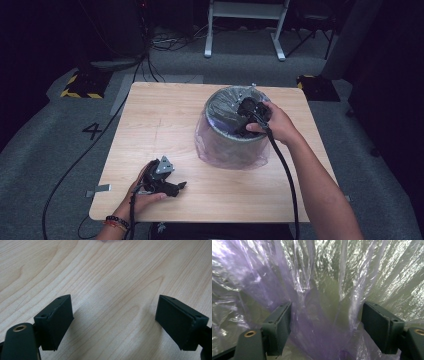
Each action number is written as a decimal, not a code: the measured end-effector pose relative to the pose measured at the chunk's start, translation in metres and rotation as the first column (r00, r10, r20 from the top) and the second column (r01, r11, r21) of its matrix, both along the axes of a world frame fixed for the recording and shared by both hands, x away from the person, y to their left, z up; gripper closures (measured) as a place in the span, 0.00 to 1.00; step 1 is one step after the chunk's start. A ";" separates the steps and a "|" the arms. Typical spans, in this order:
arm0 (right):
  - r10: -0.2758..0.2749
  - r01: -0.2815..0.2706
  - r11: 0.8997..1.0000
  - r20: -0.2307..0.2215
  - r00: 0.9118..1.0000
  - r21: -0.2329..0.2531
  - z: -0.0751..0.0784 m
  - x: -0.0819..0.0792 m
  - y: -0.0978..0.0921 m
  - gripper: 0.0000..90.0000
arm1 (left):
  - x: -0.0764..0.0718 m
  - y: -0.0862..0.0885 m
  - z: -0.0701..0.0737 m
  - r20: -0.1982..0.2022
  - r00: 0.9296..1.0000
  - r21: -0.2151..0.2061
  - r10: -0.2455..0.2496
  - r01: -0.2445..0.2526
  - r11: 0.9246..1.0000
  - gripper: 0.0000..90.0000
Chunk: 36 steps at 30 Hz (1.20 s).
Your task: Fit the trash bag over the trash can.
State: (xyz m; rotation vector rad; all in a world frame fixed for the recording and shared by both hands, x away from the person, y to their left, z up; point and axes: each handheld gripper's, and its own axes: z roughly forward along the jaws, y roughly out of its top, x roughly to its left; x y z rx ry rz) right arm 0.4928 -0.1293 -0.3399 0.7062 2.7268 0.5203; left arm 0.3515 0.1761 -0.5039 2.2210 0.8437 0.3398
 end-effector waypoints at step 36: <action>-0.029 0.018 0.998 0.206 0.978 0.053 0.015 -0.012 -0.004 0.23 | 0.000 0.000 0.000 0.000 1.000 0.001 -0.001 0.001 1.000 0.16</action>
